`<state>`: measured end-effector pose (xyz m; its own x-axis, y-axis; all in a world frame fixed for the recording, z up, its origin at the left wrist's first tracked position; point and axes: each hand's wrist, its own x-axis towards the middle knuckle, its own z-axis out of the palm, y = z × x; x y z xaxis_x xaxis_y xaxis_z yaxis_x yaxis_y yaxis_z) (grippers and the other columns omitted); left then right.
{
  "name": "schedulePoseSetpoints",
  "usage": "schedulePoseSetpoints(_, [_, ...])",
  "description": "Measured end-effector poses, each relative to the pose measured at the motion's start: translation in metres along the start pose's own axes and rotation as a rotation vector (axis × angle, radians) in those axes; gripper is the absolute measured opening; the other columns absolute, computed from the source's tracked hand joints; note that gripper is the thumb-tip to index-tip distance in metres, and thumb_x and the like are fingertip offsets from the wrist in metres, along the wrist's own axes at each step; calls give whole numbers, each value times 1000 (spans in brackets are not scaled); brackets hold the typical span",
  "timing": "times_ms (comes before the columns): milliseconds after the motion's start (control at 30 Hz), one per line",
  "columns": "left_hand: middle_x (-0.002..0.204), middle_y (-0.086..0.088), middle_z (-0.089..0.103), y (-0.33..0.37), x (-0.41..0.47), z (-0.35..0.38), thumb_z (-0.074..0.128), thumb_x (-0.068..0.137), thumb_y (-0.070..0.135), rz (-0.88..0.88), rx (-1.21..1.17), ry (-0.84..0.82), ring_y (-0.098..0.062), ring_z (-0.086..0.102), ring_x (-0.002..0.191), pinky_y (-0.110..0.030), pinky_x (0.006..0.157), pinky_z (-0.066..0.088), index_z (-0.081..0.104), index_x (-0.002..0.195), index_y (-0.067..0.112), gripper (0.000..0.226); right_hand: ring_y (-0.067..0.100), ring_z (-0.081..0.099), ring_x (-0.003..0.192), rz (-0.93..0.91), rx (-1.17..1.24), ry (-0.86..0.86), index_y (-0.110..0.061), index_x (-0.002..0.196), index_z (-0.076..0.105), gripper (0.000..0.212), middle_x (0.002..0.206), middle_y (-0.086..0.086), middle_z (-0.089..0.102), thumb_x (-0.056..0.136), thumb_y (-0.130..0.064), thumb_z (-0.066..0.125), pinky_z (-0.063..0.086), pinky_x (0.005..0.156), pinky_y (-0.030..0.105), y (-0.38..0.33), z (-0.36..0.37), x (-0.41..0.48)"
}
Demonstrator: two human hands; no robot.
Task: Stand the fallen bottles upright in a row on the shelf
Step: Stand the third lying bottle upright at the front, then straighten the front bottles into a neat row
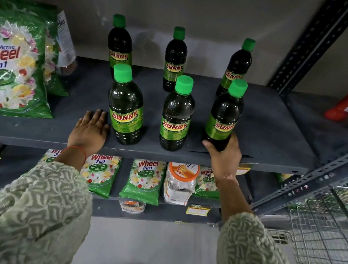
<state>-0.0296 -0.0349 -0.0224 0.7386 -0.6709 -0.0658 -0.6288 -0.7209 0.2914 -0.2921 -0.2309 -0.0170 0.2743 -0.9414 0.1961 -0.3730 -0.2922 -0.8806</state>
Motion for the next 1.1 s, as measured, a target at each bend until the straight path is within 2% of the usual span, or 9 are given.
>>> schedulePoseSetpoints(167, [160, -5, 10, -3, 2, 2, 23, 98, 30, 3, 2, 7, -26, 6, 147, -40, 121, 8, 13, 148, 15, 53, 27, 54, 110, -18, -9, -11, -5, 124, 48, 65, 118, 14, 61, 69, -22, 79, 41, 91, 30, -2, -7, -10])
schedulePoseSetpoints(300, [156, -14, 23, -1, 3, 2, 26, 99, 24, -29, -108, 41, -32, 17, 144, -43, 118, 15, 25, 144, 6, 49, 30, 53, 114, -28, -15, -18, -4, 127, 44, 70, 122, 16, 59, 69, -22, 78, 44, 96, 36, 0, -7, -13])
schedulePoseSetpoints(400, [118, -37, 55, 8, -31, 0, 32, 98, 15, -183, -418, 425, -49, 48, 113, -48, 95, 36, 53, 114, -12, 37, 26, 43, 129, 20, 46, -48, -12, 143, 21, 100, 143, 13, 43, 65, -20, 82, 37, 109, 42, 0, -9, -15])
schedulePoseSetpoints(467, [95, -36, 60, 27, -80, 7, 37, 95, 19, -139, -480, 654, -47, 52, 94, -45, 83, 34, 58, 97, -11, 37, 22, 32, 138, 58, 118, -83, -21, 146, 1, 120, 154, 9, 24, 60, -21, 85, 29, 114, 41, -1, -12, -15])
schedulePoseSetpoints(600, [119, -20, 62, 92, -135, 30, 47, 85, 47, 113, -575, 277, -34, 53, 114, -42, 100, 41, 57, 121, 4, 56, 23, 41, 132, 39, 84, -134, -13, 144, 14, 110, 143, 11, 42, 60, -20, 85, 34, 106, 30, -5, -13, -8])
schedulePoseSetpoints(667, [142, -14, 46, 123, -123, 29, 67, 78, 42, 101, -692, 194, -29, 40, 133, -39, 110, 34, 36, 139, 9, 76, 27, 50, 121, -1, -5, -109, -8, 135, 35, 87, 129, 12, 55, 63, -17, 83, 37, 94, 25, -6, -13, -6])
schedulePoseSetpoints(767, [148, -16, 36, 146, -87, 25, 80, 68, 26, -4, -815, 143, -29, 32, 139, -37, 114, 30, 22, 145, 6, 98, 28, 54, 115, -44, -52, -96, -7, 127, 44, 73, 122, 13, 59, 66, -19, 81, 38, 88, 23, -4, -16, -6])
schedulePoseSetpoints(967, [117, -14, 65, 146, -59, 34, 81, 66, 16, 12, -778, 158, -27, 59, 111, -25, 89, 41, 56, 118, 7, 58, 30, 55, 112, -48, -87, -68, -8, 124, 47, 74, 117, 13, 61, 62, -27, 82, 45, 97, 43, 12, -28, 4])
schedulePoseSetpoints(1100, [116, -12, 66, 146, -57, 38, 80, 68, 20, 16, -776, 159, -27, 59, 109, -28, 91, 44, 56, 118, 8, 56, 30, 56, 111, -18, -66, -21, -8, 123, 48, 69, 117, 14, 62, 64, -20, 82, 42, 90, 29, 22, -50, 12])
